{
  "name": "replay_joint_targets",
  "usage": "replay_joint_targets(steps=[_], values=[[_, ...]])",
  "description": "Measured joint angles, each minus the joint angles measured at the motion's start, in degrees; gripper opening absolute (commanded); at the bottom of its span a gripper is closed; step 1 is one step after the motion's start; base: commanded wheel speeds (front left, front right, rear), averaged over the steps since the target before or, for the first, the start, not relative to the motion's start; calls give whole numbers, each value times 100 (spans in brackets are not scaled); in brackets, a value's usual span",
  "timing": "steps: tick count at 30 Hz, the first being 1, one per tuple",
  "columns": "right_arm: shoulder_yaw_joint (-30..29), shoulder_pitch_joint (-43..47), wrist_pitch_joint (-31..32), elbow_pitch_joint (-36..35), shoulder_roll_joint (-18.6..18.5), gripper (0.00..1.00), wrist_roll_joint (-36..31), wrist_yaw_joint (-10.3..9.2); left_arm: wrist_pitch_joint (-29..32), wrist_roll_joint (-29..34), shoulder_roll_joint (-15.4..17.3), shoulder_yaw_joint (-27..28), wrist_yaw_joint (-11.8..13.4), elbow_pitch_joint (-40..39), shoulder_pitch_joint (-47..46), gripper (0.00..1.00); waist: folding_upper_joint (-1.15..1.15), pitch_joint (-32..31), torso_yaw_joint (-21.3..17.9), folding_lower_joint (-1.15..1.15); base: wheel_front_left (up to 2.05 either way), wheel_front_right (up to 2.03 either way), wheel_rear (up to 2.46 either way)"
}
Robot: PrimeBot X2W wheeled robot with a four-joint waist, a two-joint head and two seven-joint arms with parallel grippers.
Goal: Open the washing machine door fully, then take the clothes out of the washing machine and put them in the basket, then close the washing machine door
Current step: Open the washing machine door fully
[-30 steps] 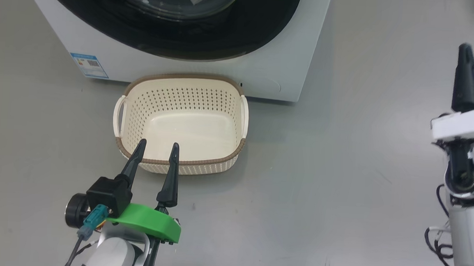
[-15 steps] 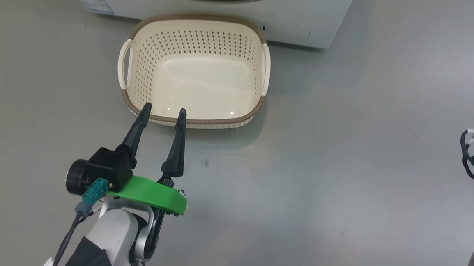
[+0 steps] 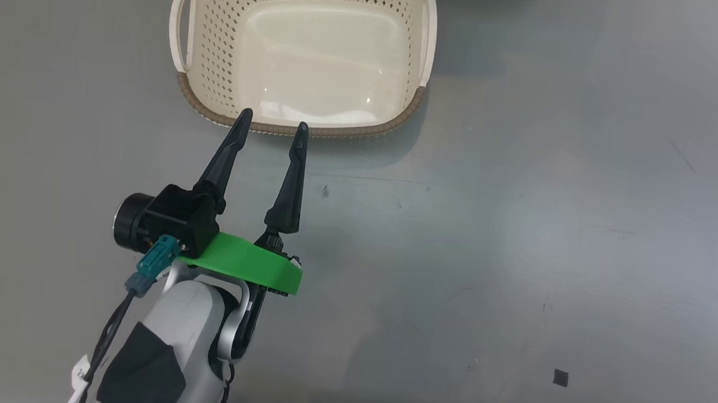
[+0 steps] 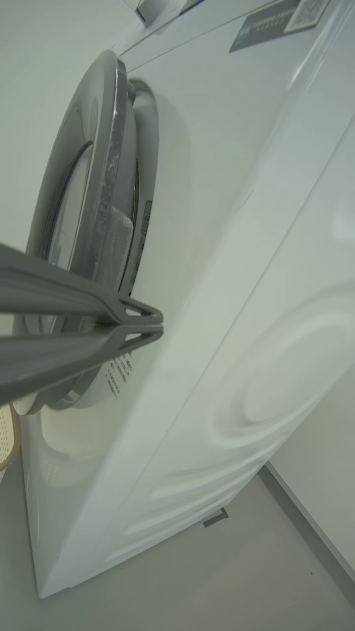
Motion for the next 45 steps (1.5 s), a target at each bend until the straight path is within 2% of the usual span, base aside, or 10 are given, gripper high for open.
replay_joint_targets(steps=[3, 12, 22, 30, 38, 45], values=[[-77, -191, 134, 220, -9, 0, 112, -90, 0, -4, -20, -68, 0, -2, -95, 100, 0, 110, 87, 0, 0, 0, 0], [-65, -855, 615, 690, 148, 0, 603, -146, 0, -76, -20, -36, 0, 59, -172, 100, 0, 302, 338, -1, 0, 0, 0], [-54, -1446, 926, 1079, 222, 0, 783, -297, 0, -249, -32, -187, 0, 90, -170, 100, 0, 372, 458, -1, 0, 0, 0], [36, -1603, 1243, 1503, 255, 0, 913, -348, 0, -320, -46, -151, 0, 89, -171, 100, 0, 404, 581, -1, 0, 0, 0], [1, -1936, 1475, 1813, 227, 0, 1046, -500, 0, -336, -46, -192, 0, 85, -171, 100, 0, 430, 639, -1, 0, 0, 0], [-30, -2088, 1637, 2012, 218, 0, 1168, -526, 0, -364, -53, -144, 0, 85, -171, 100, 0, 444, 694, -1, 0, 0, 0]])
